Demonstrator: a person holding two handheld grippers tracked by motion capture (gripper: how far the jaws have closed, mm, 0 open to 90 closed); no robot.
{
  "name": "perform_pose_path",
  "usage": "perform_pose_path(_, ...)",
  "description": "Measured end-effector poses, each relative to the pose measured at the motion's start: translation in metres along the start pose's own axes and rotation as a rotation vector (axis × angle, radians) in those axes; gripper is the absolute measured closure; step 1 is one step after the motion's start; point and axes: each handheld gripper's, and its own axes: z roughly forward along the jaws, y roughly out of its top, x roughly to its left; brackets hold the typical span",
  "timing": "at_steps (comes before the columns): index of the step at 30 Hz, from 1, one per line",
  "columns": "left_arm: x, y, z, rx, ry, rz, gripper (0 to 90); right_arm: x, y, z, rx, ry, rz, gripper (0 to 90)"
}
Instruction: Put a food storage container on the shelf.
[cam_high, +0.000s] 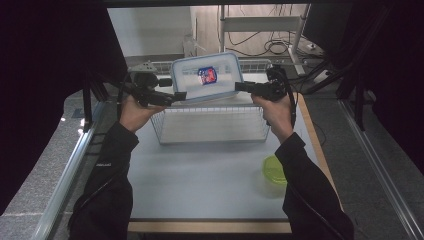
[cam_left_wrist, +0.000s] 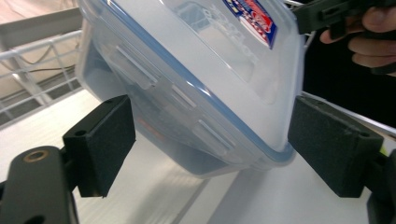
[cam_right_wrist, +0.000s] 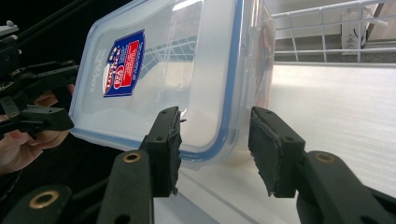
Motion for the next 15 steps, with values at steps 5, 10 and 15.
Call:
perform_pose_path(5,0.001,-0.003,-0.003,0.009,0.028,0.004,14.9,0.000,0.001,-0.003,-0.013,0.009,0.015,55.5)
perform_pose_path(10,-0.002,-0.010,0.004,0.058,0.055,0.040,18.3,-0.002,0.005,-0.008,-0.052,0.014,0.041,55.6)
perform_pose_path(15,-0.008,-0.010,0.007,0.062,0.070,0.064,26.7,0.002,0.005,-0.017,-0.061,-0.049,-0.021,58.0)
